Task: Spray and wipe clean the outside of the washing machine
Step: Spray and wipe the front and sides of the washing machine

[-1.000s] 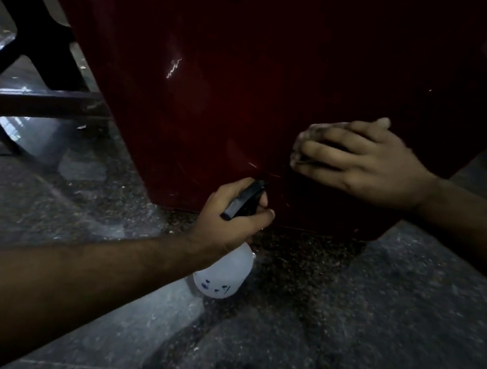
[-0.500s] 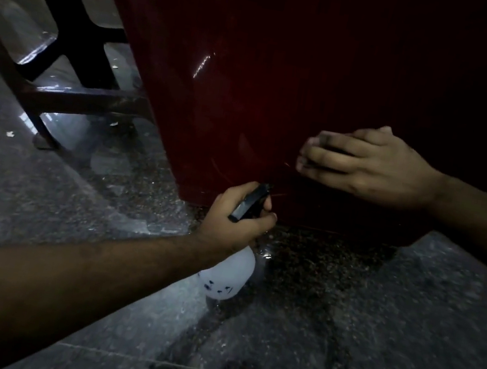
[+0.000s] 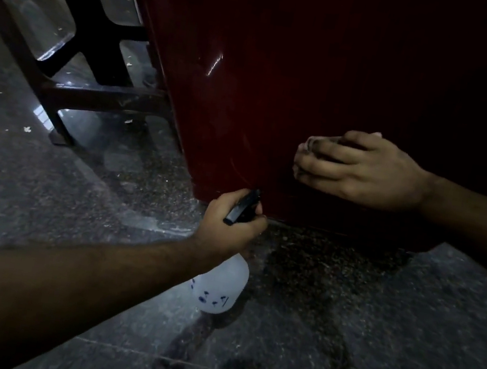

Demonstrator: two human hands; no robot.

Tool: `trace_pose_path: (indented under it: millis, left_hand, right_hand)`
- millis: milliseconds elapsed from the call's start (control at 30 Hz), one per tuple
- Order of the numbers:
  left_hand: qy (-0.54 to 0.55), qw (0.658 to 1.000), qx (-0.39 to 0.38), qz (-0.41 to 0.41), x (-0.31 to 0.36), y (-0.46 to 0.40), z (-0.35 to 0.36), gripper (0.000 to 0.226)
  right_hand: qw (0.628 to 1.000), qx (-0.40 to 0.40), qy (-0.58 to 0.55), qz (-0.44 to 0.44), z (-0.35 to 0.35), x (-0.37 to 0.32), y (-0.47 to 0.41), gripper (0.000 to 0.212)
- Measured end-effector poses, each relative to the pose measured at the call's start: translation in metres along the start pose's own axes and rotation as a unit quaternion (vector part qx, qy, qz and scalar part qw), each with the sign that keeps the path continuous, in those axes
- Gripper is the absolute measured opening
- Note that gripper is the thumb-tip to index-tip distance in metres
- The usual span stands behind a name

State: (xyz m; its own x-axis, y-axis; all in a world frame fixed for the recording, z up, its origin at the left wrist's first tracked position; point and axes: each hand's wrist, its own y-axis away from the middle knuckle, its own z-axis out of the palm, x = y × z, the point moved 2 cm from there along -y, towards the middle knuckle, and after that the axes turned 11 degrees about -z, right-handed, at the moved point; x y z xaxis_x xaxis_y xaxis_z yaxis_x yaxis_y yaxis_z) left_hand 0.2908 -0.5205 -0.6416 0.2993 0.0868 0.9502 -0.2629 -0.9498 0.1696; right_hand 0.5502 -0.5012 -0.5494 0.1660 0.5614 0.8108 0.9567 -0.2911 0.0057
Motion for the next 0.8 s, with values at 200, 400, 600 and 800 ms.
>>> trace_pose_path:
  millis: [200,400,600,800]
  left_hand:
    - [-0.003,0.998,0.054,-0.029,0.001,-0.005,-0.03,0.014]
    - [-0.045,0.996,0.073,-0.015,-0.001,0.001,-0.054,0.008]
    - [-0.054,0.994,0.08,-0.046,-0.013,0.002,-0.064,0.005]
    - [-0.062,0.994,0.082,-0.046,-0.012,0.007,-0.079,0.007]
  right_hand:
    - [0.996,-0.031,-0.08,-0.002,0.017,-0.021,-0.052,0.037]
    - [0.99,-0.078,-0.105,-0.055,0.024,-0.023,-0.021,0.026]
    - [0.992,0.041,-0.1,0.064,0.001,0.006,-0.09,0.042]
    - [0.994,-0.054,-0.009,-0.1,0.028,-0.026,-0.121,0.042]
